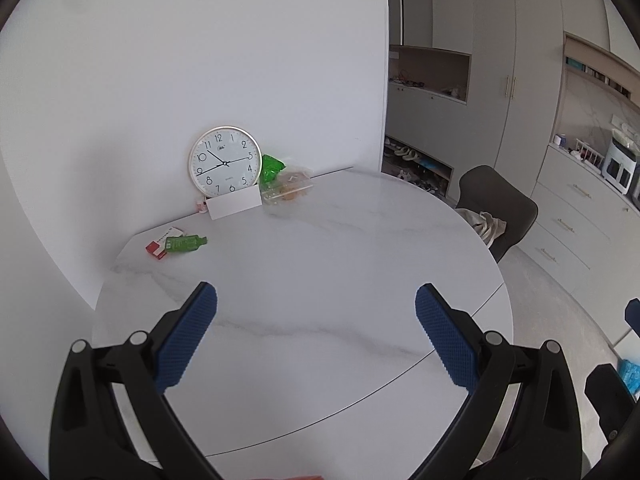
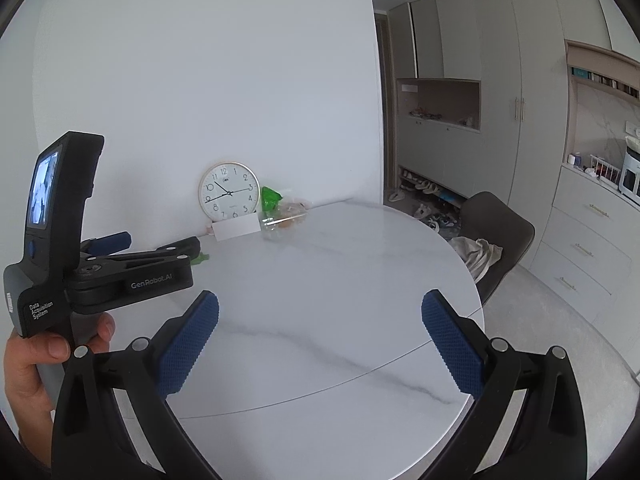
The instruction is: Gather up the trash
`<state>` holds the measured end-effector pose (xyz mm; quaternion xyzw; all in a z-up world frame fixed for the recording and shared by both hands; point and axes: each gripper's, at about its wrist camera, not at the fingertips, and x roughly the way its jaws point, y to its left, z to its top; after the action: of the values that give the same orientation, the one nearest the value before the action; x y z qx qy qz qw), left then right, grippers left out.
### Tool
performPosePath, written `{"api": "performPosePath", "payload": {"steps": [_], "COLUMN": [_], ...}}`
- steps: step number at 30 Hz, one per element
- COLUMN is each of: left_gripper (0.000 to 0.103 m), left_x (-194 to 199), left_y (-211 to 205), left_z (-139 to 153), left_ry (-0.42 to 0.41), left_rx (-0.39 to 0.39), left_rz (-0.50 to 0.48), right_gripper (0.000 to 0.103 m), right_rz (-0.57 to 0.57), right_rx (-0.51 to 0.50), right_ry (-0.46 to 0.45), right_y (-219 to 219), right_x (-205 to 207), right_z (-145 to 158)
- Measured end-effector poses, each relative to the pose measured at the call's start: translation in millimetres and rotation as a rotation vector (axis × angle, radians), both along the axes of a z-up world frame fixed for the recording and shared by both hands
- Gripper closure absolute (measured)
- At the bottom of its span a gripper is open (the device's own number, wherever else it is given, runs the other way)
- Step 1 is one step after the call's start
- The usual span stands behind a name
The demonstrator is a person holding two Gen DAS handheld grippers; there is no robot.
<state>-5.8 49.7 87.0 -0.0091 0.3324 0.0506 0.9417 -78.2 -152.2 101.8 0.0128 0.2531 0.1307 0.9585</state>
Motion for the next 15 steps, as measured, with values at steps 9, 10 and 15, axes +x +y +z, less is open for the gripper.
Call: {"api": "performPosePath", "payload": {"steps": [9,10,15], "left_gripper": [0.008,0.008,0.008], "left_x": [1.1,0.8,1.3], "left_y": [0.1,0.1,-0.2], "left_z": [-0.9,-1.0,-0.8], "left_ry": [0.002,0.002,0.002], "left_rx": [-0.001,-0.001,0.0], "left_rz": [0.0,0.0,-0.007], "right_gripper": [0.002,0.002,0.002], "right_rz": [-0.007,-0.007,-0.009], "right_rx": [-0.001,-0.001,-0.001], "right_ry": [-0.001,-0.001,-0.001], "right_y": [-1.6,-1.9,-2.3], "right_x": [-3.0,-3.8,-4.6], "right_z": [3.4,3.5,4.3]}}
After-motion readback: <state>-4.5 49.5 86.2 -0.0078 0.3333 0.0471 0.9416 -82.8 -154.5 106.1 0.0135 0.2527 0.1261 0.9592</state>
